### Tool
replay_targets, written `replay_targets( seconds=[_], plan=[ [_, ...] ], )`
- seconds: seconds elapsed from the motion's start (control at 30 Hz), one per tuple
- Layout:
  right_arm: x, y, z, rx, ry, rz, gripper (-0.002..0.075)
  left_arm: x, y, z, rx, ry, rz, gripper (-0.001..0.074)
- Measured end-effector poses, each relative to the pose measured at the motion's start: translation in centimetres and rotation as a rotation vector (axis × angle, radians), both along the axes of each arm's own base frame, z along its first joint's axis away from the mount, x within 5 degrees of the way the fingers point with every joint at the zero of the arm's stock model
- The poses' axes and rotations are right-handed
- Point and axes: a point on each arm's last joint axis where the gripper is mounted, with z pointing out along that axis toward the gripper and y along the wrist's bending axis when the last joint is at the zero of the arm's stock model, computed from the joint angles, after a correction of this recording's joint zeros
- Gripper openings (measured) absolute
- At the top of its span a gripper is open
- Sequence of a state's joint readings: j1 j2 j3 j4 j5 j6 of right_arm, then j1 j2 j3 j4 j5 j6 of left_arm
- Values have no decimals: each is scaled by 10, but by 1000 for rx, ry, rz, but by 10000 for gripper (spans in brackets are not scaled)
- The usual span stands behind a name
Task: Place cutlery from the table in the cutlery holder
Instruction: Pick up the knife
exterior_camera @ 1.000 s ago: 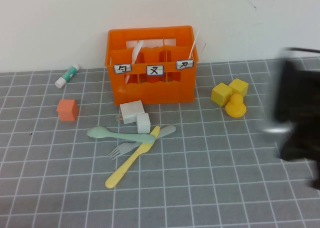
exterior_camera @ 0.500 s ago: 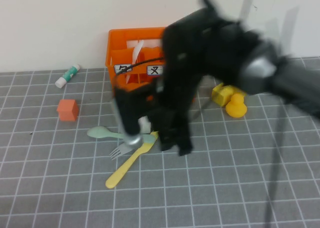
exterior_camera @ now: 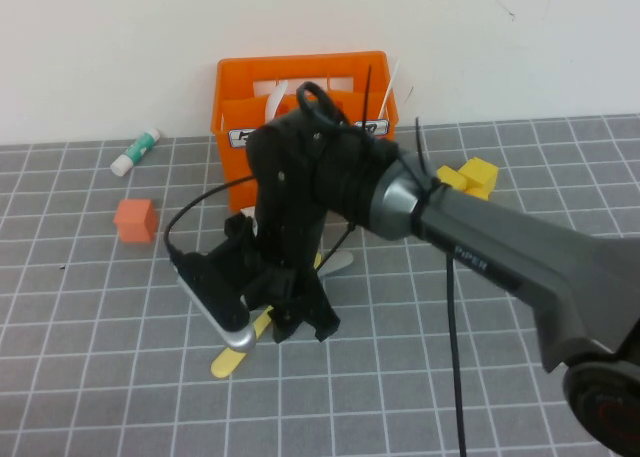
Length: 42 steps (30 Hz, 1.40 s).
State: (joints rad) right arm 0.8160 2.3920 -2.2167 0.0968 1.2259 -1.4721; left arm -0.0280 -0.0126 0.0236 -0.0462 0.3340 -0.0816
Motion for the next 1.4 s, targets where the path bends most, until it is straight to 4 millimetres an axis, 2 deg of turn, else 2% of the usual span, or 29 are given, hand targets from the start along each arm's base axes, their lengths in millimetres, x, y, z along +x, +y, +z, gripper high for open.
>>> replay_targets(
  seconds=[0.3,0.5,0.7,0.77,0.83,0.97,1.23,1.4],
  plan=[
    [1,8,-4,38,-29,35,381,0,0,0,0,0,0,-1],
    [2,9,-18,21,-11,39,382,0,0,0,0,0,0,-1],
    [2,11,-20,18,-7,43,380,0,0,0,0,0,0,-1],
    [1,10,-21,13,1,42,359,0,0,0,0,0,0,-1],
    [0,10,-22,2,15,31,302,0,0,0,0,0,0,-1],
    [-1,8,-22,-13,43,-23,130,0,0,0,0,0,0,-1],
    [-2,7,-15,1,66,-167,130,0,0,0,-4,0,1,-1],
    [-9,7,11,87,127,-303,130,0,0,0,-4,0,1,-1]
  ],
)
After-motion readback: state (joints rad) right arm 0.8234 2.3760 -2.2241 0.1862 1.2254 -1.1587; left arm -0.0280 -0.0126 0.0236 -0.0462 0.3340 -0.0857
